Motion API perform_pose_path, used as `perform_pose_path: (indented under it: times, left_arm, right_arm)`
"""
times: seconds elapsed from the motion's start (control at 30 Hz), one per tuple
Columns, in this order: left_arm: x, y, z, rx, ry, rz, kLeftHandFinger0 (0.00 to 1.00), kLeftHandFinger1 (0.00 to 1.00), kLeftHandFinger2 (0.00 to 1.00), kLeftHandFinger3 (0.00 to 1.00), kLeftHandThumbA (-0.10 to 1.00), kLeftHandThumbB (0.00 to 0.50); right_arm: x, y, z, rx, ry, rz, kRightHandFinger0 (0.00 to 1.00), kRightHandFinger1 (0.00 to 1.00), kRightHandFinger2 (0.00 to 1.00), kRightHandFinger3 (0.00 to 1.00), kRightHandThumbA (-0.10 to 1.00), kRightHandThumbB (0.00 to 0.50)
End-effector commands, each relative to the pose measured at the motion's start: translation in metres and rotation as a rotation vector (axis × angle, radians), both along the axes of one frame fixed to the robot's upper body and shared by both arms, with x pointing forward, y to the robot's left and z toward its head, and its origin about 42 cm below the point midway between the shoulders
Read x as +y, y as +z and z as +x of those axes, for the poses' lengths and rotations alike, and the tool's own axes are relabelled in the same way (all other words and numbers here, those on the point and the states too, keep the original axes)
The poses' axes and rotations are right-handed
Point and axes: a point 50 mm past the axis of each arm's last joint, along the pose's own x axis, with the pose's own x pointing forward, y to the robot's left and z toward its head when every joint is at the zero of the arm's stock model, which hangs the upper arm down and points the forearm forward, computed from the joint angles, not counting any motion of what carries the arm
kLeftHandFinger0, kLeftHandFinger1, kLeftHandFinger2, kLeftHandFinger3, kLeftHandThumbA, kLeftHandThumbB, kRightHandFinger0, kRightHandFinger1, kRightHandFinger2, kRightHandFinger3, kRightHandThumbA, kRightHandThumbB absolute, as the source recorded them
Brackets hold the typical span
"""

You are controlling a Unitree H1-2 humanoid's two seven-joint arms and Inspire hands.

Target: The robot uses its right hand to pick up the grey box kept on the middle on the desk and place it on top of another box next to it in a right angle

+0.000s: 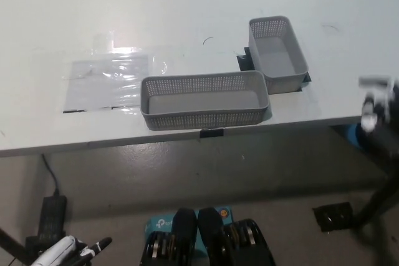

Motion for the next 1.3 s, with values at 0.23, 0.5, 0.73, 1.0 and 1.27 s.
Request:
perform_pose_path:
  times: [0.23, 0.5, 0.73, 1.0, 1.27]
  left_arm:
    - [0.004, 0.016, 0.009, -0.031, -0.010, 0.009, 0.01, 0.01, 0.03, 0.17, 0.92, 0.188]
    - [0.004, 0.016, 0.012, -0.022, -0.002, 0.010, 0.03, 0.02, 0.05, 0.17, 0.92, 0.165]
    - [0.005, 0.018, 0.014, -0.032, -0.009, 0.017, 0.02, 0.00, 0.02, 0.16, 0.93, 0.186]
    - [0.006, 0.017, 0.012, -0.049, -0.012, 0.023, 0.02, 0.01, 0.03, 0.17, 0.92, 0.200]
    - [0.009, 0.020, 0.010, -0.059, -0.003, 0.023, 0.00, 0.00, 0.03, 0.18, 0.93, 0.191]
  right_arm:
    - [0.051, 0.102, 0.082, 0.000, 0.237, -0.452, 0.23, 0.28, 0.34, 0.43, 0.11, 0.370]
    - [0.074, 0.095, 0.121, 0.188, 0.313, -0.592, 0.82, 0.84, 0.89, 0.84, 0.21, 0.365]
    - [0.076, 0.080, 0.149, 0.421, 0.381, -0.773, 1.00, 1.00, 1.00, 1.00, 0.34, 0.439]
    - [0.066, 0.049, 0.160, 0.532, 0.357, -0.813, 1.00, 1.00, 1.00, 1.00, 0.33, 0.349]
    - [0.067, 0.004, 0.158, 0.618, 0.374, -0.931, 1.00, 1.00, 1.00, 1.00, 0.42, 0.294]
